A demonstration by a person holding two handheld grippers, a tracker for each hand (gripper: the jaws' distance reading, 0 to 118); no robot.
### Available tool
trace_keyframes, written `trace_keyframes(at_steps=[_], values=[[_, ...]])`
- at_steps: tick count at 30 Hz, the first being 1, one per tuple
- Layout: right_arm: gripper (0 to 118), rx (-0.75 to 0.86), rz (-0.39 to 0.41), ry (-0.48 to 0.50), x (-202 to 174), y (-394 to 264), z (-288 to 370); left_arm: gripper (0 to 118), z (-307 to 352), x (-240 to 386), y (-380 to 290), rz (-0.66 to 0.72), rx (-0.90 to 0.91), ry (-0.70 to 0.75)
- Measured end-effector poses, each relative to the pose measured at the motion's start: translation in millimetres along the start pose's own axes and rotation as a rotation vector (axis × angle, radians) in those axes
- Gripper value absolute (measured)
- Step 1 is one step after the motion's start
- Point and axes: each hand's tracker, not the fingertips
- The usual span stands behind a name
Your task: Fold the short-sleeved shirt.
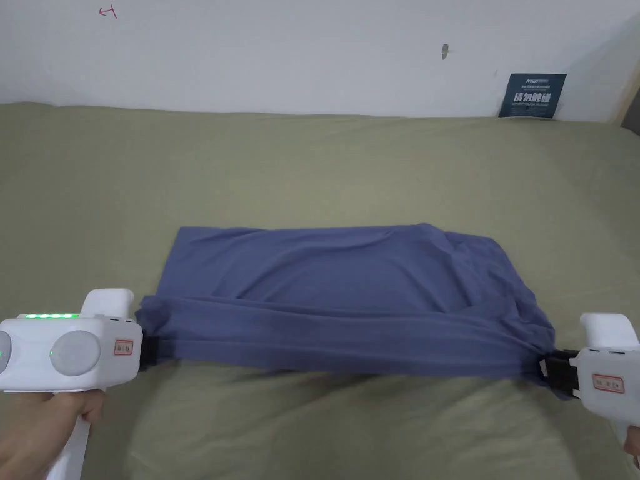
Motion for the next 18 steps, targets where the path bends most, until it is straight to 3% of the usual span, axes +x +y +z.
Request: trace_keyframes(at_steps=[9, 18], values=[[2, -0.006, -0.013, 0.042, 5.9, -47.6, 41.0, 7, 48.8, -17.4, -61.6, 0.017, -0.005, -0.019], [2, -0.046, -0.005, 0.029, -0.5, -70.4, 36.5, 7, 49.5, -21.1, -85.7, 0.031, -0.029, -0.026]])
